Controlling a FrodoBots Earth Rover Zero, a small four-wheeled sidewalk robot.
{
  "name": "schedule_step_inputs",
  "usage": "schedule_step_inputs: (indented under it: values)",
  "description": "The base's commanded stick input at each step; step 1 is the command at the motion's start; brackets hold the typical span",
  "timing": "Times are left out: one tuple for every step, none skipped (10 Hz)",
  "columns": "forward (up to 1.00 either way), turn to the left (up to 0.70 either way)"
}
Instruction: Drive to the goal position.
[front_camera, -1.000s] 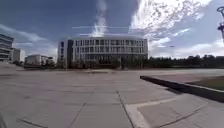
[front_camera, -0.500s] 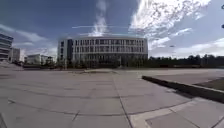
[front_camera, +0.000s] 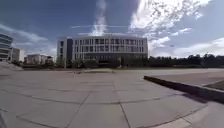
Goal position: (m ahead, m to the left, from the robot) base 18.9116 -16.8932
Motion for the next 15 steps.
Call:
schedule_step_inputs:
  values:
    - [0.70,-0.01]
    - [0.70,-0.01]
    - [0.70,-0.01]
    - [0.70,-0.01]
    - [0.70,-0.01]
    - [0.70,-0.01]
    - [0.70,-0.01]
    - [0.70,-0.01]
    - [0.70,-0.01]
    - [0.70,-0.01]
    - [0.70,-0.01]
    - [0.70,-0.01]
    - [0.70,-0.01]
    - [0.70,-0.01]
    - [0.70,-0.01]
